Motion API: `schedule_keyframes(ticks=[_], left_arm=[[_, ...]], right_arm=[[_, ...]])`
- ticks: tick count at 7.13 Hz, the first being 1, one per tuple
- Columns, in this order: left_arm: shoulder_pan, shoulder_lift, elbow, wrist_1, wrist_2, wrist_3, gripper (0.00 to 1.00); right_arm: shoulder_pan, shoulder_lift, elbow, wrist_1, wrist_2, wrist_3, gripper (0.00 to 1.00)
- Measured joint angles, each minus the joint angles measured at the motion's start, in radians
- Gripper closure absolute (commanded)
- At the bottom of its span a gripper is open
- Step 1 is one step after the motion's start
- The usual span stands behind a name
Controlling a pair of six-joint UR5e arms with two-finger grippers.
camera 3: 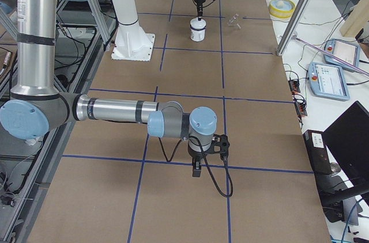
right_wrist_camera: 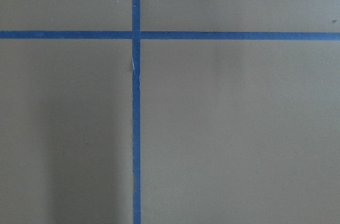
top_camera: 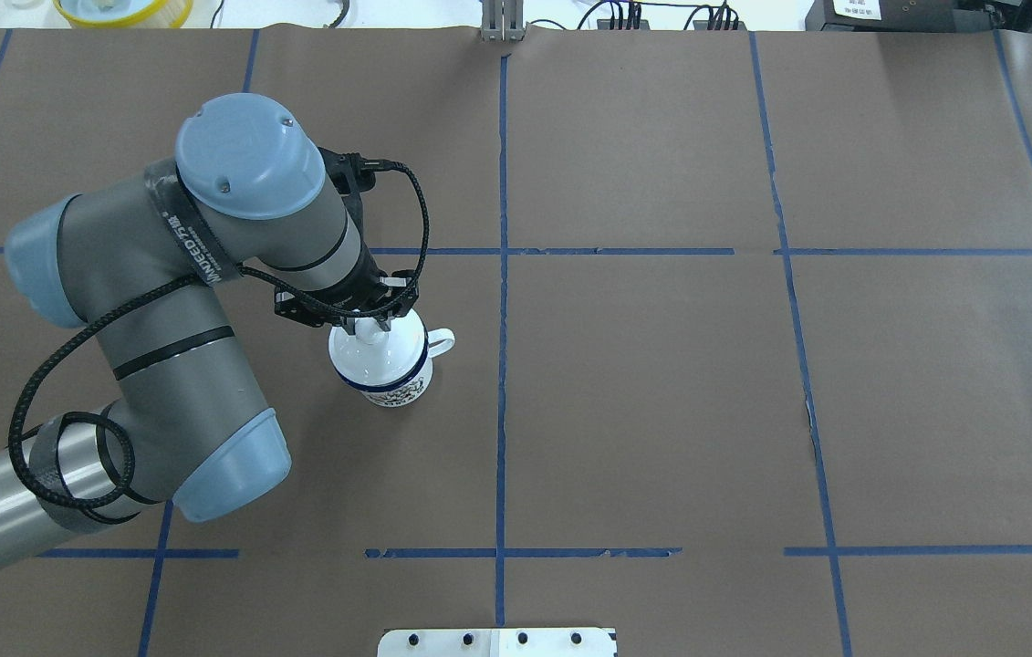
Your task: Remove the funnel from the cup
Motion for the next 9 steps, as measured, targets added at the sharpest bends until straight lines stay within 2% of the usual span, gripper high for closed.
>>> schedule_keyframes(ticks=[1, 2, 3, 9], left_arm=[[0.000, 0.002, 0.000, -0.001, 0.000, 0.000, 1.00], [0.001, 0.002, 0.000, -0.001, 0.000, 0.000, 0.03], [0.001, 0.003, 0.001, -0.002, -0.001, 0.001, 0.00], [-0.008, 0.007, -0.043, -0.001, 0.003, 0.008, 0.00]], right_arm=[[0.000, 0.000, 0.000, 0.000, 0.000, 0.000, 0.00], [0.000, 0.000, 0.000, 0.000, 0.000, 0.000, 0.00], [0.000, 0.000, 0.000, 0.000, 0.000, 0.000, 0.00], [0.000, 0.000, 0.000, 0.000, 0.000, 0.000, 0.00]])
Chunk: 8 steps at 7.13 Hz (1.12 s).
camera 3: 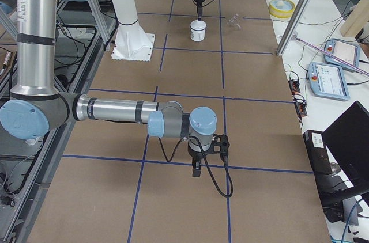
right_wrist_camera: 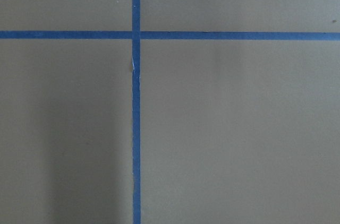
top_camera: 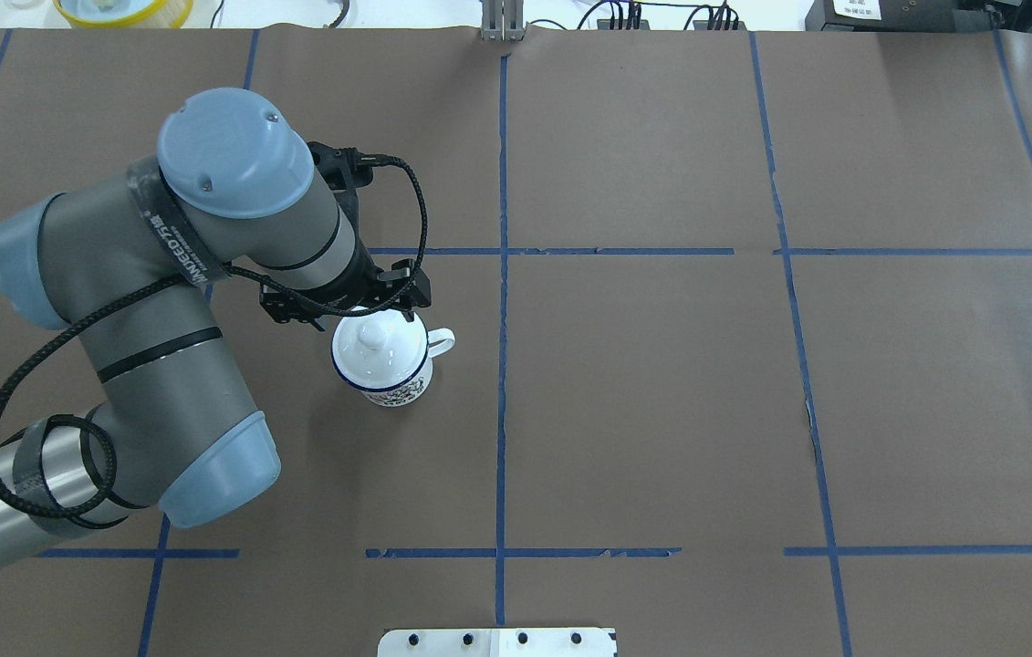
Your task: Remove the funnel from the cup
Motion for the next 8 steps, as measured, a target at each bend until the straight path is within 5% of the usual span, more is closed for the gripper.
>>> schedule_keyframes(ticks=[3, 6, 8], left_arm=[[-0.065, 0.012, -0.051, 0.000, -0.002, 0.086, 0.00], [-0.255, 0.070, -0.052, -0.002, -0.036, 0.375, 0.00], [-0.427, 0.169, -0.048, -0.002, -0.144, 0.634, 0.00]], right_arm=[[0.000, 0.000, 0.000, 0.000, 0.000, 0.000, 0.00], [0.000, 0.001, 0.000, 0.000, 0.000, 0.000, 0.00], [0.000, 0.001, 0.000, 0.000, 0.000, 0.000, 0.00]])
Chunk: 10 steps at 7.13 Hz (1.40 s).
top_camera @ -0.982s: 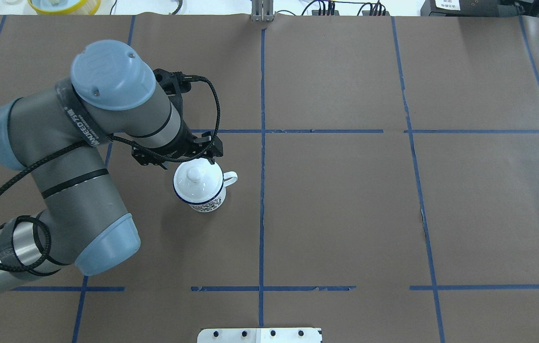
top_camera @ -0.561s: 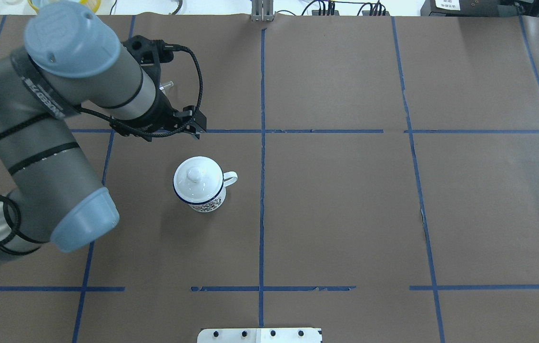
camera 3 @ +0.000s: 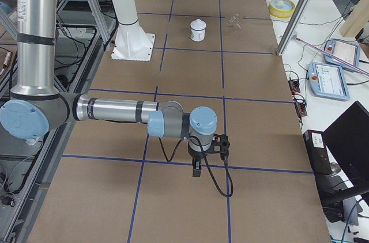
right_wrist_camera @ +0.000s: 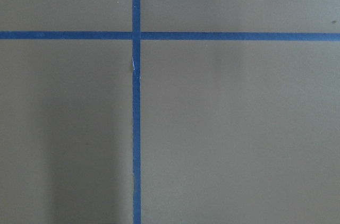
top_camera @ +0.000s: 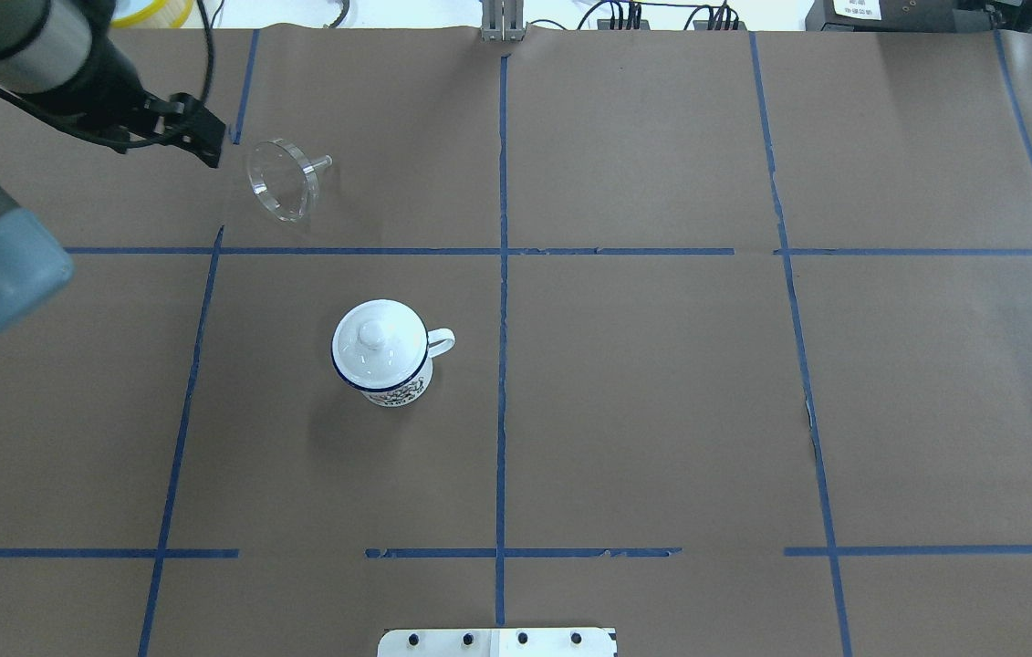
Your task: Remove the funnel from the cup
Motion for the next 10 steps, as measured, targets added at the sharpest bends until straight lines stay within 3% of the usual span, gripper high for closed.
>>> schedule_keyframes(ticks=[2, 5, 7, 10], left_arm=[[-0.183, 0.131, 0.034, 0.000, -0.074, 0.300, 0.00], [-0.416, 0.320, 0.166, -0.002, -0.125, 0.723, 0.00], [-0.512, 0.422, 0.209, -0.003, -0.144, 0.838, 0.00], [-0.538, 0.492, 0.267, -0.020, -0.196, 0.854, 0.00]], right_arm=[[0.000, 0.000, 0.000, 0.000, 0.000, 0.000, 0.00], [0.000, 0.000, 0.000, 0.000, 0.000, 0.000, 0.00], [0.000, -0.001, 0.000, 0.000, 0.000, 0.000, 0.00], [0.000, 0.001, 0.000, 0.000, 0.000, 0.000, 0.00]])
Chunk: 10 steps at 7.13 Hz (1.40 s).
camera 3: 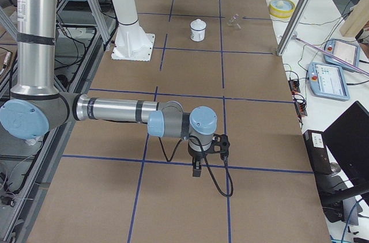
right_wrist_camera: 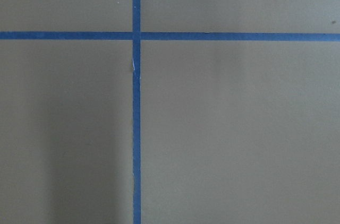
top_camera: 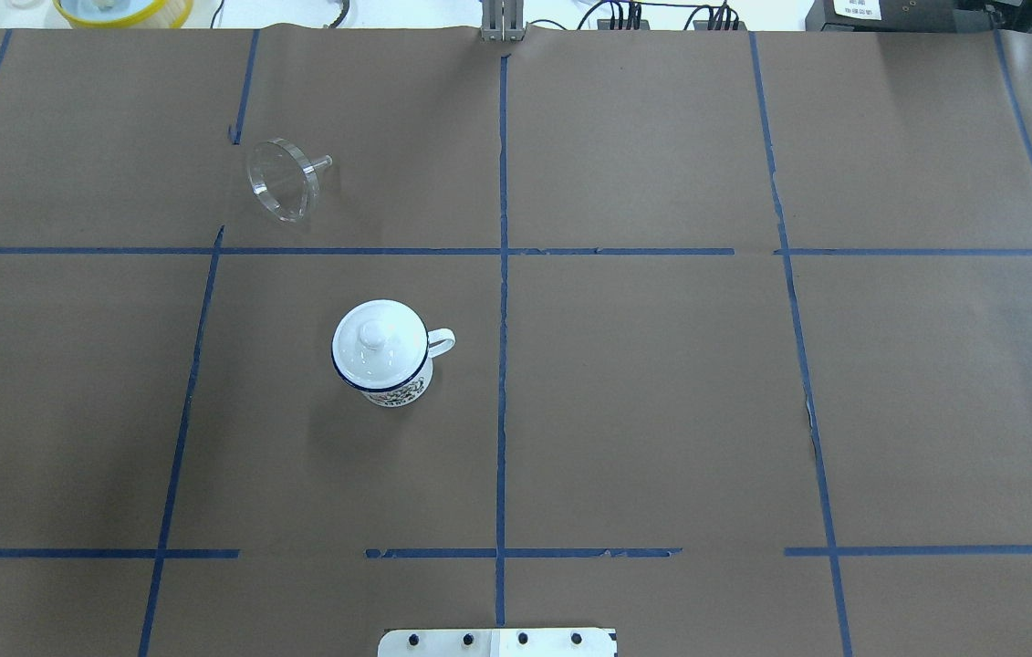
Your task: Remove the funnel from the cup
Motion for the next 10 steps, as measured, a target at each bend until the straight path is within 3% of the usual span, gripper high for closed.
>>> schedule_keyframes(ticks=[3, 10], left_arm=[[0.000, 0.004, 0.081, -0.088, -0.006, -0.009, 0.00], [0.001, -0.005, 0.076, -0.091, -0.050, -0.060, 0.00]], right_arm=[[0.000, -0.001, 0.000, 0.000, 0.000, 0.000, 0.00], [0.000, -0.001, 0.000, 0.000, 0.000, 0.000, 0.00]])
